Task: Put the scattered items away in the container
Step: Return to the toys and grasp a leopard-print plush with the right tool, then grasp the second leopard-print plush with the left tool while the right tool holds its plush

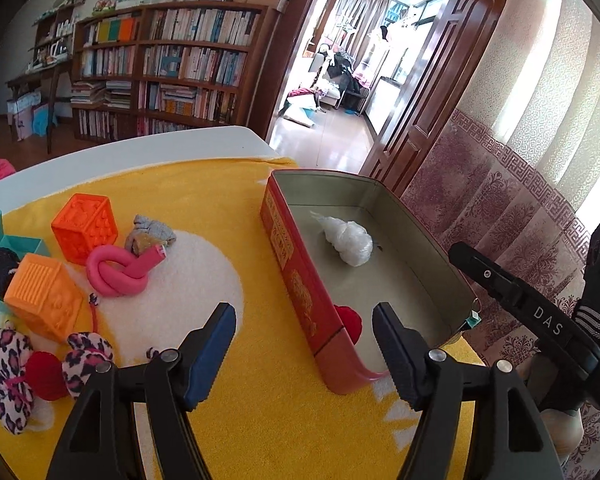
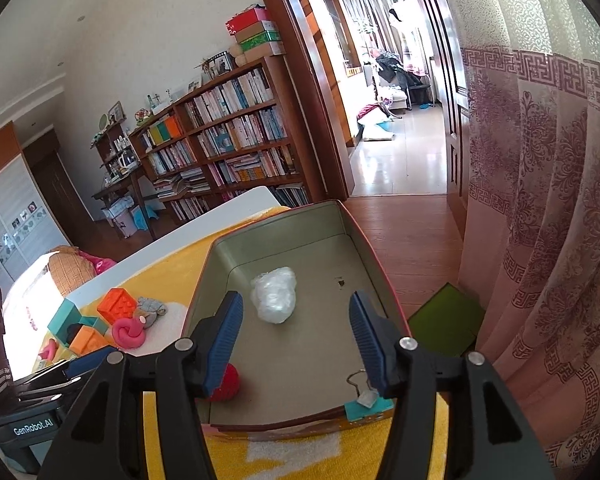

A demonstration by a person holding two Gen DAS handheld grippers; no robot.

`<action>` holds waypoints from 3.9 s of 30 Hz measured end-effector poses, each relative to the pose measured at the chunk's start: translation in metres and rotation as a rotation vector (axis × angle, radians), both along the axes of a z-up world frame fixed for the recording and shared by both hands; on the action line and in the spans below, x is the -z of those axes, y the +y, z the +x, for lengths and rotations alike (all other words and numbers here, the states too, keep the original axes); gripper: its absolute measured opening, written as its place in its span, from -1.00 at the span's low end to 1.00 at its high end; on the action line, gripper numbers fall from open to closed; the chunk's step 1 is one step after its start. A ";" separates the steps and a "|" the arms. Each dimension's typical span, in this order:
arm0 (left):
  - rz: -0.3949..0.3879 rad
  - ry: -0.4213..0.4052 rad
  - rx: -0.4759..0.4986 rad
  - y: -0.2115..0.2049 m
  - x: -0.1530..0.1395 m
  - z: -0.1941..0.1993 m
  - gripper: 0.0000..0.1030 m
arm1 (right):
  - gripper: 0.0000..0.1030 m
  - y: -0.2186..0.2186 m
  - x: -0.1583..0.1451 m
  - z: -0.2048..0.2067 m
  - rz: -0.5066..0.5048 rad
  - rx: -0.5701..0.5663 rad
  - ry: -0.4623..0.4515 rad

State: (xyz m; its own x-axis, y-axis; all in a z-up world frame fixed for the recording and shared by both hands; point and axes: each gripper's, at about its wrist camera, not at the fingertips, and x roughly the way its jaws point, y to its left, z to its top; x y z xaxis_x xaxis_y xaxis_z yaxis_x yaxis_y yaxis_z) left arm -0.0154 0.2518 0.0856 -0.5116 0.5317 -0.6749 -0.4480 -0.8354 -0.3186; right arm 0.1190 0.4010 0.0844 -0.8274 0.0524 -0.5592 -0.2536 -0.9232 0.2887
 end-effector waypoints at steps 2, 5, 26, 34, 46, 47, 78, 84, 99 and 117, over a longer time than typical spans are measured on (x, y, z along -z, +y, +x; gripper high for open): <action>0.006 0.008 -0.028 -0.017 -0.001 0.003 0.41 | 0.16 -0.010 -0.002 -0.001 0.000 -0.017 0.004; 0.000 0.025 -0.083 -0.045 -0.003 0.007 0.41 | 0.16 -0.028 -0.005 -0.003 0.004 -0.051 0.008; 0.015 -0.021 -0.488 -0.255 0.030 0.024 0.41 | 0.27 -0.190 0.028 -0.041 0.031 -0.396 -0.118; 0.071 -0.071 -0.544 -0.284 0.049 0.025 0.41 | 0.27 -0.227 0.048 -0.057 0.057 -0.450 -0.192; 0.107 -0.078 -0.522 -0.290 0.055 0.026 0.41 | 0.21 -0.250 0.083 -0.078 0.100 -0.471 -0.276; 0.108 -0.075 -0.511 -0.287 0.055 0.026 0.41 | 0.06 -0.249 0.086 -0.079 0.092 -0.474 -0.285; -0.049 -0.171 -0.316 -0.218 0.077 -0.022 0.41 | -0.19 -0.212 0.064 -0.067 0.070 -0.378 -0.199; -0.074 -0.132 -0.329 -0.211 0.080 -0.020 0.11 | -0.19 -0.212 0.064 -0.066 0.071 -0.376 -0.196; 0.009 -0.082 -0.366 -0.231 0.050 0.003 -0.07 | -0.19 -0.208 0.055 -0.061 0.052 -0.363 -0.150; -0.130 -0.096 -0.373 -0.206 0.071 -0.013 -0.20 | -0.19 -0.205 0.049 -0.057 0.043 -0.355 -0.127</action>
